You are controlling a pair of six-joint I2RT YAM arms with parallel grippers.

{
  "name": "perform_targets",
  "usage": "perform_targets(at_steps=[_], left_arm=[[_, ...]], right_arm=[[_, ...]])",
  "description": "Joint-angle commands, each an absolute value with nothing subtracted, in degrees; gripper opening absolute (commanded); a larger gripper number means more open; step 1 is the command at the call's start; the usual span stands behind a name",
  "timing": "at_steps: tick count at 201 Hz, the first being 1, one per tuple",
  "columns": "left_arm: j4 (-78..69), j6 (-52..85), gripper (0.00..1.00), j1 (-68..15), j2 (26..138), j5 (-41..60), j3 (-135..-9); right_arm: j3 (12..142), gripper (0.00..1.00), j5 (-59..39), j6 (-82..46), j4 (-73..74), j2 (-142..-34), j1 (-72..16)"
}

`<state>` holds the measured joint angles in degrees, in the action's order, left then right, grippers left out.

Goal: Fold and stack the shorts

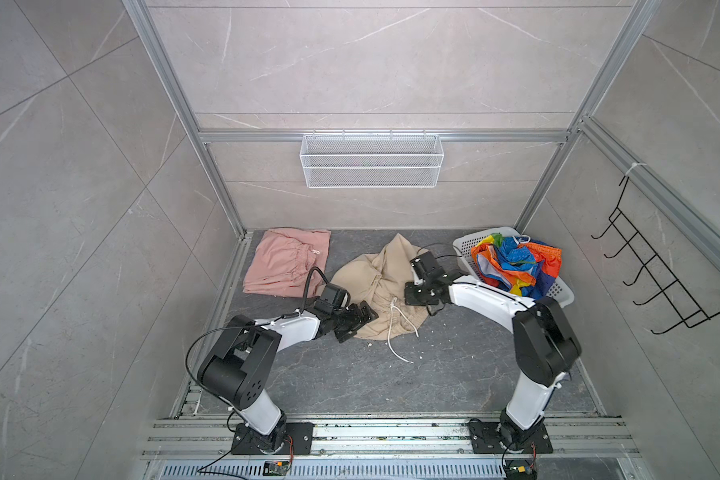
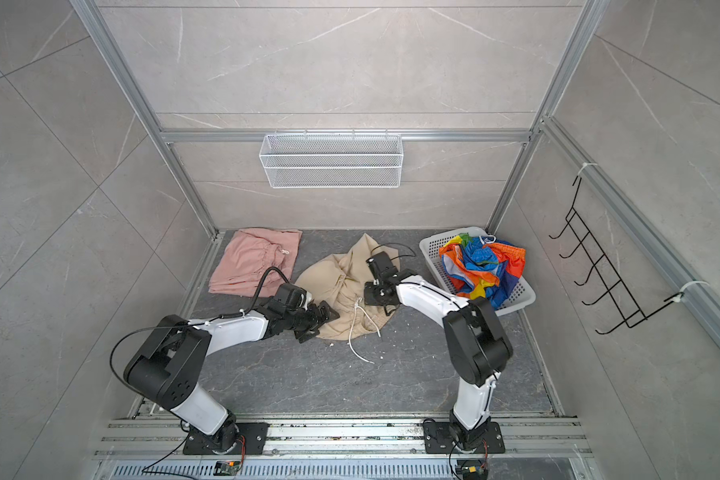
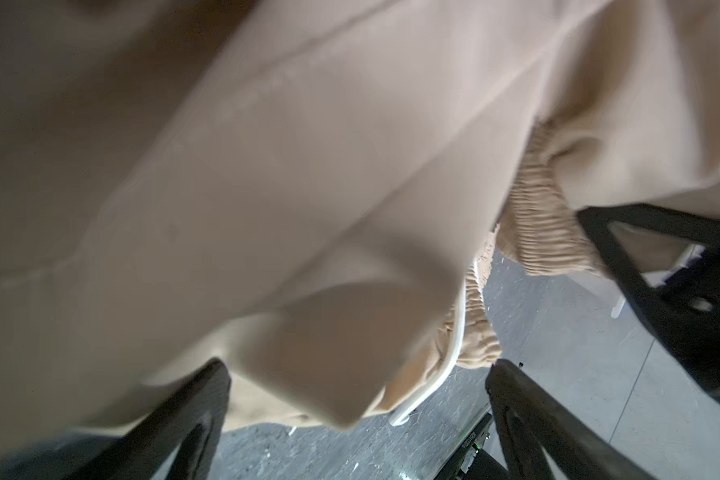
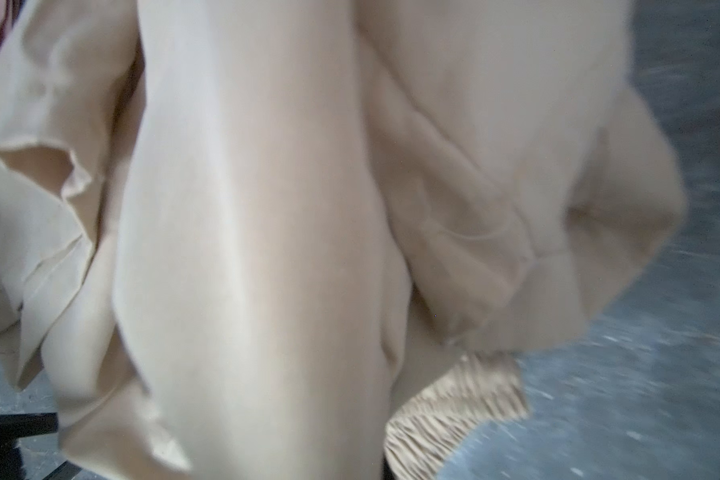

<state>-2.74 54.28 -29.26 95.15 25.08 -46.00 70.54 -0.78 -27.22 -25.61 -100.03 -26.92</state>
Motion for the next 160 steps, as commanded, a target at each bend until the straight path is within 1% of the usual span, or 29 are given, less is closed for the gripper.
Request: perform_targets(at_steps=[1,20,42,55,75,90,101,106,113,126,142,160], left_arm=[[-4.8,54.6,1.00,-29.2,100.1,26.1,-51.3],[-4.9,54.1,1.00,-29.5,105.2,25.6,-56.8],[-3.0,52.5,1.00,-29.5,111.4,24.3,-65.0],[0.6,50.1,1.00,-29.5,115.0,23.2,-72.0],[8.0,45.3,1.00,-29.5,121.0,21.7,-84.7],[14.0,41.2,1.00,-29.5,124.9,20.9,-95.1],[18.0,38.9,1.00,-29.5,127.0,20.8,-102.0],[19.7,37.8,1.00,-29.5,127.4,20.5,-104.5],[21.2,36.6,1.00,-29.5,127.2,20.2,-106.7],[21.8,35.6,1.00,-29.5,124.5,19.9,-106.7],[21.3,35.5,1.00,-29.7,119.1,21.2,-102.2],[20.5,36.6,1.00,-30.9,113.1,23.6,-94.3]], right_arm=[[65.2,0.00,-0.5,-27.2,-26.7,-90.5,-23.1],[56.9,0.00,-0.8,-27.8,-26.6,-83.9,-20.6],[46.6,0.00,-0.6,-29.3,-26.5,-77.9,-20.3],[40.4,0.00,0.9,-31.4,-27.0,-74.1,-20.3],[31.7,0.00,0.1,-35.0,-27.6,-67.0,-20.2],[27.1,0.00,-6.7,-39.7,-26.5,-61.1,-20.4],[26.2,0.00,-8.5,-41.5,-27.6,-57.8,-21.5],[26.5,0.03,-7.8,-41.6,-29.4,-56.5,-22.1],[27.8,0.11,-5.9,-41.1,-32.9,-55.1,-22.4],[31.0,0.33,-3.7,-39.7,-37.1,-52.6,-22.4],[36.8,0.58,-1.9,-38.4,-40.4,-51.9,-22.4],[43.2,0.78,-1.3,-36.3,-39.8,-55.0,-22.4]])
